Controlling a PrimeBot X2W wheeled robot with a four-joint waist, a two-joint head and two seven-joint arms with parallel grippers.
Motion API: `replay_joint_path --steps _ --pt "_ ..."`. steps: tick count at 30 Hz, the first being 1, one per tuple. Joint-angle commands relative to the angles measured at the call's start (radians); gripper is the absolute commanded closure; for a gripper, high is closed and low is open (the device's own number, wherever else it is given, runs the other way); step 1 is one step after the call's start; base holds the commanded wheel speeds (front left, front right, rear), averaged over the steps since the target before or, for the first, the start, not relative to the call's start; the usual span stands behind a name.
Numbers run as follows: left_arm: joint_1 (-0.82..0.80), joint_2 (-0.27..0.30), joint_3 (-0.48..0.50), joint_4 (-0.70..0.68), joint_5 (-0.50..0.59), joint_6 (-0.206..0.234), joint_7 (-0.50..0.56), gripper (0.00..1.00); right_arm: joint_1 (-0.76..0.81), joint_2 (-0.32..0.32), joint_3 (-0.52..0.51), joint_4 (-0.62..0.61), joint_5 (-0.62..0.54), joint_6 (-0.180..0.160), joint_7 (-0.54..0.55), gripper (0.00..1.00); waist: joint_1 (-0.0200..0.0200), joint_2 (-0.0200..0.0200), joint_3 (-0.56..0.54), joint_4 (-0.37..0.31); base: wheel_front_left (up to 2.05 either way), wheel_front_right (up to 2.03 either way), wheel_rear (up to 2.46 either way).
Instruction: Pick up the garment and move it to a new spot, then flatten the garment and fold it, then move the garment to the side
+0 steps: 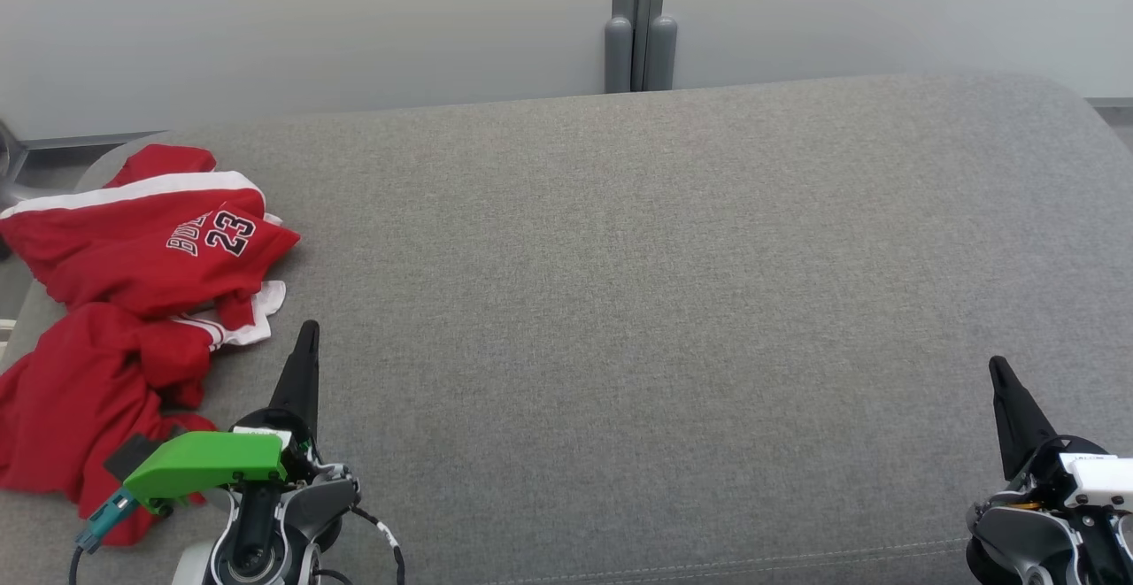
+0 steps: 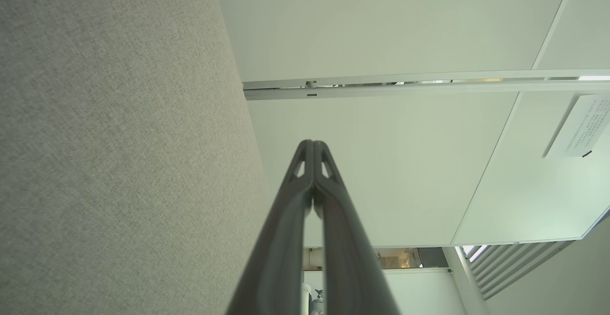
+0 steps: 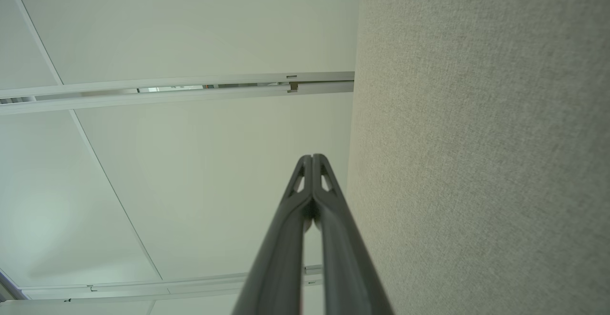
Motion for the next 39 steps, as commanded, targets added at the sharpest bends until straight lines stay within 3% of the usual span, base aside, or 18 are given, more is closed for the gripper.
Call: replay_joint_path --steps 1,22,23,39 --pt "-0.015 0.002 -0.001 -0.004 -0.008 -0.003 0.000 1.00 -0.008 -0.003 -0.002 0.002 -0.002 0.001 0.001 1.00 0.0000 0.0000 0.000 0.000 0.00 0.00 0.00" --pt "-0.015 0.002 -0.001 -0.004 -0.007 -0.003 0.000 1.00 -0.008 -0.003 -0.002 0.002 -0.002 0.001 0.001 1.00 0.0000 0.0000 0.000 0.000 0.00 0.00 0.00" --pt "0.001 0.000 0.000 0.002 0.000 0.000 0.000 0.00 0.001 0.001 0.001 0.003 0.000 0.000 0.000 0.00 0.0000 0.0000 0.000 0.000 0.00 0.00 0.00" --pt "0.070 -0.001 -0.020 -0.023 0.060 0.014 -0.049 0.00 0.027 0.011 0.070 0.029 -0.051 0.000 -0.066 0.00 0.0000 0.0000 -0.006 0.000 0.00 0.00 0.00"
